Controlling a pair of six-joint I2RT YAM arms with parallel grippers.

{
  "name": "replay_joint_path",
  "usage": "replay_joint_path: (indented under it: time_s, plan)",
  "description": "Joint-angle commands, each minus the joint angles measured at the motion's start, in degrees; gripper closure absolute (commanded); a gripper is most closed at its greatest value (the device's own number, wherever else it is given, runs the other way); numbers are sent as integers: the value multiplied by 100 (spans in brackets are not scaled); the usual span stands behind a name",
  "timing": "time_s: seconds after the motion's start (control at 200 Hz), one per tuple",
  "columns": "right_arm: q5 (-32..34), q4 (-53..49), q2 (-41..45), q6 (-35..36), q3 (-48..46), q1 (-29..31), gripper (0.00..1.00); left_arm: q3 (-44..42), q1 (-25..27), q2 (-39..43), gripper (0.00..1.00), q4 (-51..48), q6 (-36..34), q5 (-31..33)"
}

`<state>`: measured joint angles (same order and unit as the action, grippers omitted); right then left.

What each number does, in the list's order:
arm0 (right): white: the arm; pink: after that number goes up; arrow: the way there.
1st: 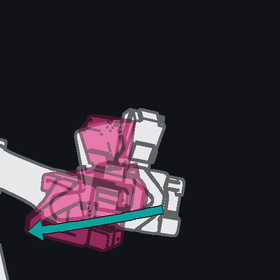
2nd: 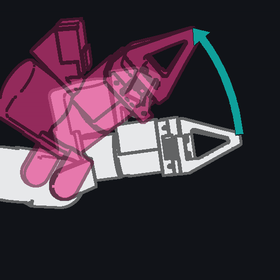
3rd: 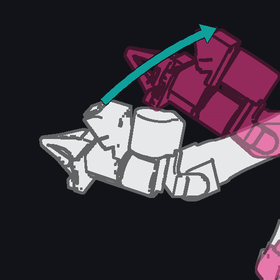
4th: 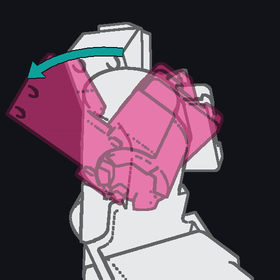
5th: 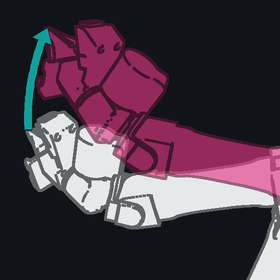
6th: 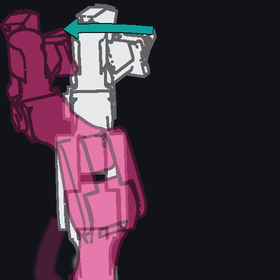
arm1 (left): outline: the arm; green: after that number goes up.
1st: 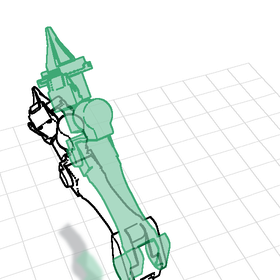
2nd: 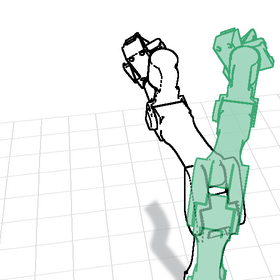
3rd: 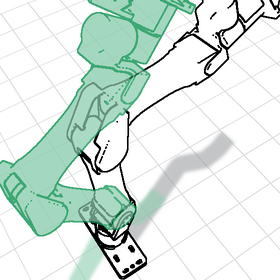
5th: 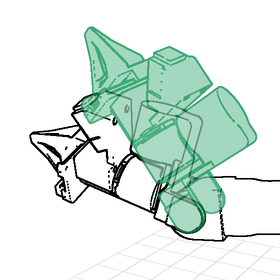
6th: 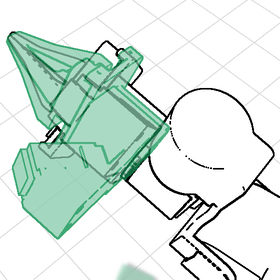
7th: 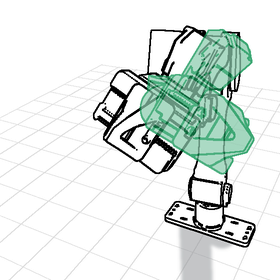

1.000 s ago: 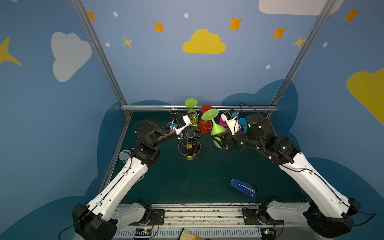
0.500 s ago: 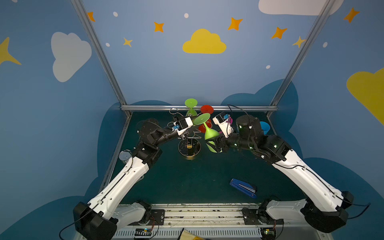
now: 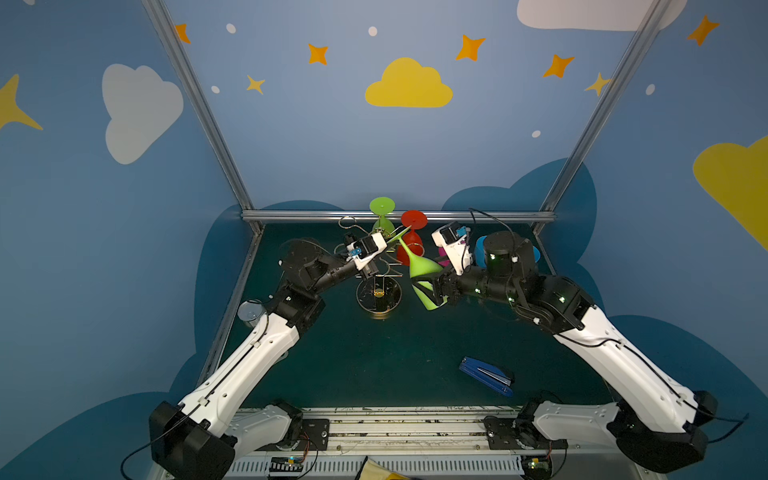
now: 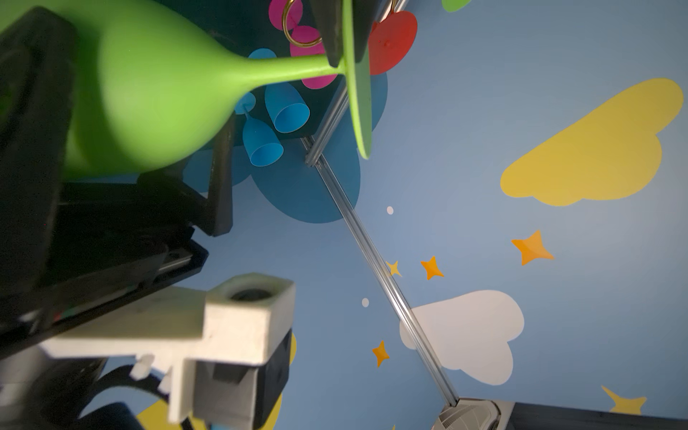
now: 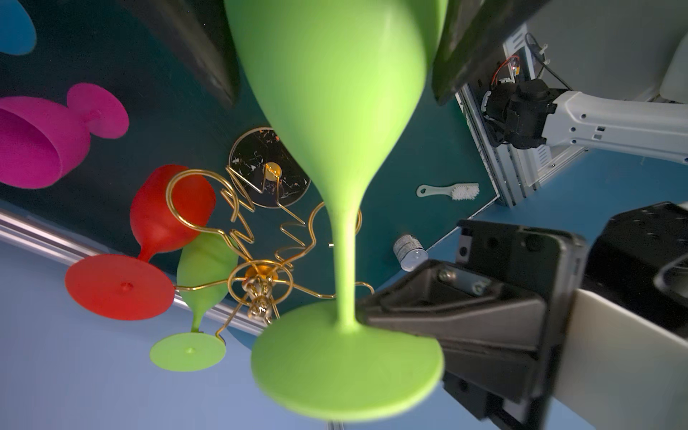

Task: Take the wine glass off the wine glass rack
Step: 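Close the right gripper on the lime-green glass foot while the left holds it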

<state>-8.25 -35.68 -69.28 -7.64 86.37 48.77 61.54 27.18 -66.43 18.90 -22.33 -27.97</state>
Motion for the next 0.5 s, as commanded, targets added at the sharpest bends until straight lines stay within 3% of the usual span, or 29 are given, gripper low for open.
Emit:
replay_joint_path:
  time_s: [0.0, 0.275, 0.496]
  plan:
    - [-320, 482, 286, -67, -240, -115, 19, -112, 33, 182, 97, 388, 909, 443]
    - [-974, 1472, 1351, -609, -1000, -860, 17, -262, 31, 330, 97, 444, 2289, 1334]
    - [-563, 1531, 2132, -739, -1479, -1115, 17, -277, 28, 287, 97, 463, 2605, 1347]
